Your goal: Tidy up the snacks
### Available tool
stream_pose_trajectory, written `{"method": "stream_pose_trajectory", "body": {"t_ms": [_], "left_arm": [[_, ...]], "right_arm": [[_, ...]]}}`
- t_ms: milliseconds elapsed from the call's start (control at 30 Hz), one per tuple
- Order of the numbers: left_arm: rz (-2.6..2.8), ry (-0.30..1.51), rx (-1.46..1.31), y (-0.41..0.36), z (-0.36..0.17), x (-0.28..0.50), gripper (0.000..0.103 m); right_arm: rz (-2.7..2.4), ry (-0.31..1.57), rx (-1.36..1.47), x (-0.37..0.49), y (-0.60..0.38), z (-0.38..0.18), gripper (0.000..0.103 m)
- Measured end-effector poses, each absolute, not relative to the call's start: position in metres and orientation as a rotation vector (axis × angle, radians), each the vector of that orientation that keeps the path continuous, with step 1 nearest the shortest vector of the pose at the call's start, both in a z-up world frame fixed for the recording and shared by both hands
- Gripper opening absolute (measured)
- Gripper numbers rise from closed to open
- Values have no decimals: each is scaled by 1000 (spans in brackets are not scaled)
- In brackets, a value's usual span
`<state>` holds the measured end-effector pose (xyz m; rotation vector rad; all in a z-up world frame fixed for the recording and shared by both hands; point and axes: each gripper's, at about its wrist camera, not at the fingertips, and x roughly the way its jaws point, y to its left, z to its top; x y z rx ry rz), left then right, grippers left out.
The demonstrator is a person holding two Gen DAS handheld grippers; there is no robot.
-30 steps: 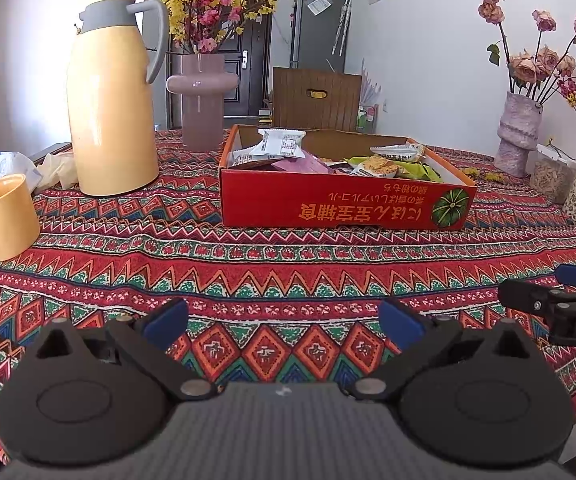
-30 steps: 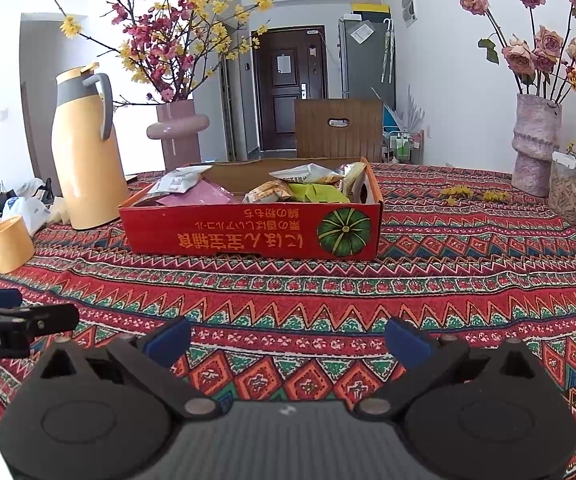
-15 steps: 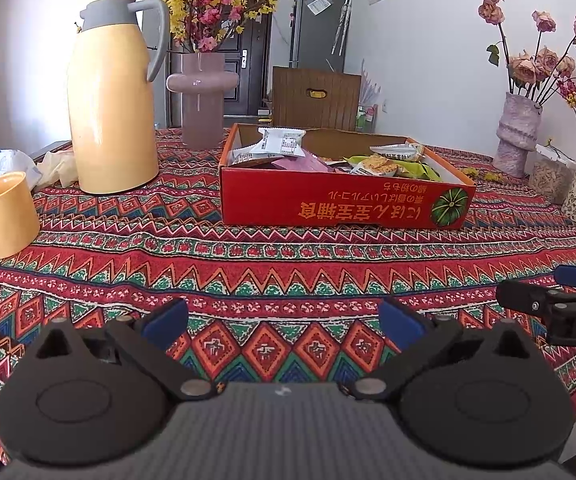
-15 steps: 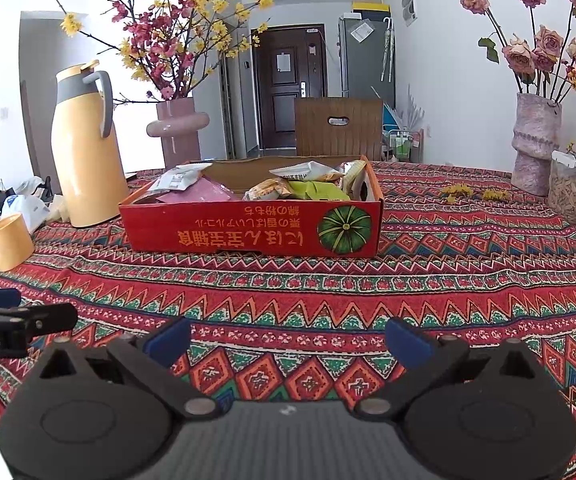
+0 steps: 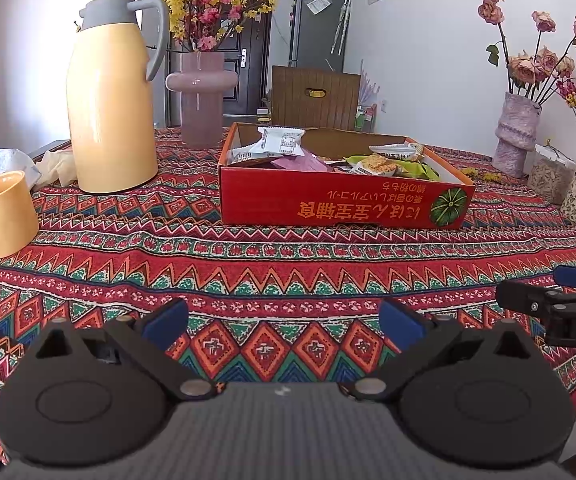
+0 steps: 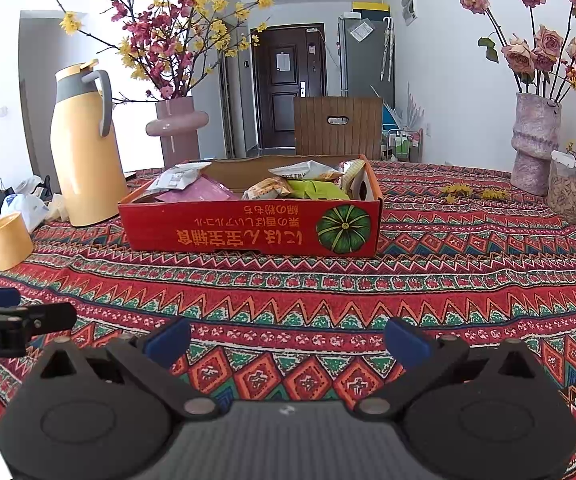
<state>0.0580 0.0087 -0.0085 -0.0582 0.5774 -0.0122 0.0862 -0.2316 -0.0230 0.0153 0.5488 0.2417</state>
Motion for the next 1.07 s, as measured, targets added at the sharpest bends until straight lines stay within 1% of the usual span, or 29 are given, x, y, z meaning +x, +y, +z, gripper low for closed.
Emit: {"method": "stream_pose_trajectory", "body": {"t_ms": [1067], "left_arm": [[-20, 574, -63, 9, -10, 58, 103]], "right_arm": [[244, 561, 10, 86, -230, -31, 103]]}}
